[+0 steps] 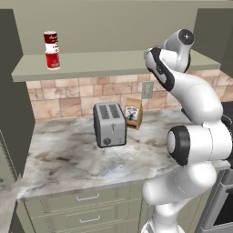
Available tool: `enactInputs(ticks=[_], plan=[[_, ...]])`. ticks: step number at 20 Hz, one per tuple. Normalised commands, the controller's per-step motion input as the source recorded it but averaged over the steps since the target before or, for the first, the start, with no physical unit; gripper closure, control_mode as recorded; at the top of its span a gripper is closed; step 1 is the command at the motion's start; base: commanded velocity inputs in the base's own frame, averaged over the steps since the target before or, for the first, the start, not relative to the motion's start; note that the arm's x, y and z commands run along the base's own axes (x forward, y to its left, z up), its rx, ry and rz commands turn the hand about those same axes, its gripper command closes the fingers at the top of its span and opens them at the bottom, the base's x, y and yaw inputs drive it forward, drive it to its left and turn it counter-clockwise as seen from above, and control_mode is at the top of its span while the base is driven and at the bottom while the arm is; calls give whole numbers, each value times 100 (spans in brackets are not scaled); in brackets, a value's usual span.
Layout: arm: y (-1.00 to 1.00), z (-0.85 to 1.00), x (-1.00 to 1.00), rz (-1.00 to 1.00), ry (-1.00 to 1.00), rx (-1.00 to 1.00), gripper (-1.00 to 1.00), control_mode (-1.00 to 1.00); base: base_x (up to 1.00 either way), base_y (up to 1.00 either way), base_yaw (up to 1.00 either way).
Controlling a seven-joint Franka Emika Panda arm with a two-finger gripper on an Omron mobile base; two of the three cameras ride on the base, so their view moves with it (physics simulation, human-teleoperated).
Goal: Stack two cans on top of the other two cans in the cabinet.
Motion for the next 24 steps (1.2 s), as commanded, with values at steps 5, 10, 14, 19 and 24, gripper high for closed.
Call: enactInputs(ticks=[5, 10, 14, 19, 24], plan=[[0, -2, 13, 0, 0, 0, -100, -100, 0, 0, 0], [-1, 0, 15, 0, 0, 0, -100, -100, 0, 0, 0], [-2, -2, 10, 0, 0, 0, -100, -100, 0, 0, 0], [-1, -10, 4, 0, 2, 0, 100, -100, 0, 0, 0], [-7, -11, 3, 0, 2, 0, 100, -100, 0, 0, 0]])
